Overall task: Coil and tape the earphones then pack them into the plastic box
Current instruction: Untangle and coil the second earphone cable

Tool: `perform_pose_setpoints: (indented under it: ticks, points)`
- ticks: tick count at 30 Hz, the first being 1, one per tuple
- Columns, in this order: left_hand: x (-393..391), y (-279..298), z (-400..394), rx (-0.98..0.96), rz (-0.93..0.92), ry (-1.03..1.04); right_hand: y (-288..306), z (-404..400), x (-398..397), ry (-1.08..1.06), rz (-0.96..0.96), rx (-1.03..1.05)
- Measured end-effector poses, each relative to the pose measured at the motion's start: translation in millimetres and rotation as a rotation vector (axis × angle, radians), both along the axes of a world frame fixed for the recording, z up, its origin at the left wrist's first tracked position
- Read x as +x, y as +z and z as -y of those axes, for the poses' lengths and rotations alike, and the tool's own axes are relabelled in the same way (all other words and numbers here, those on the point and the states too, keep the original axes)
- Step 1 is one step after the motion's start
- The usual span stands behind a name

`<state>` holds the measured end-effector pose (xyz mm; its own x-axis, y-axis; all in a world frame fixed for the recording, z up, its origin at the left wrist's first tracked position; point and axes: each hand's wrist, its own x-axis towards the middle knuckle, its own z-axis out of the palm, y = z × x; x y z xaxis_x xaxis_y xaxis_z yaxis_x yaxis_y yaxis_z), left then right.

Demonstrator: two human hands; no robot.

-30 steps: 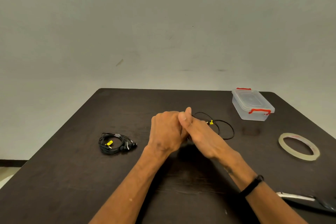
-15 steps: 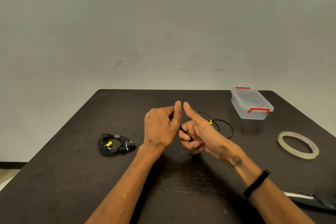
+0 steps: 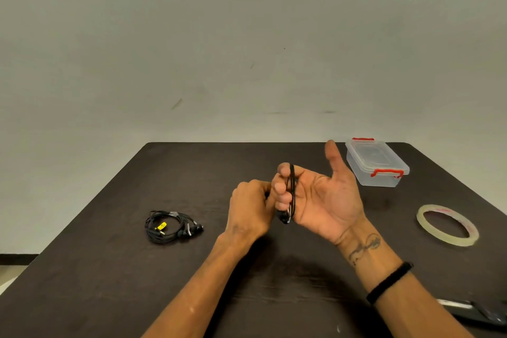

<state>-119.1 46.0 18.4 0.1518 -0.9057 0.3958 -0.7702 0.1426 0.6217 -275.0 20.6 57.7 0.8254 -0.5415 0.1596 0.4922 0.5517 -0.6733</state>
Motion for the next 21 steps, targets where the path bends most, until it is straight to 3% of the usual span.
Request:
perform_pose_setpoints:
  ticks: [6,12,17,21]
  points:
    - [-15,-5,-4,0.007,0.144,-0.044,0,6,-4,-0.342,0.113,0.115]
    - [-21,-12,-4,-0.11,0.3,-0.118,-3,13,-12,-0.586,0.091,0.066]
    - [-15,-4,-5,-0.277,0.283,-0.093,-7,17,-13,-0.714,-0.053,-0.067]
    - [-11,1,-6,-0.406,0.238,-0.093,-10,13,-5,-0.736,-0.282,-0.21]
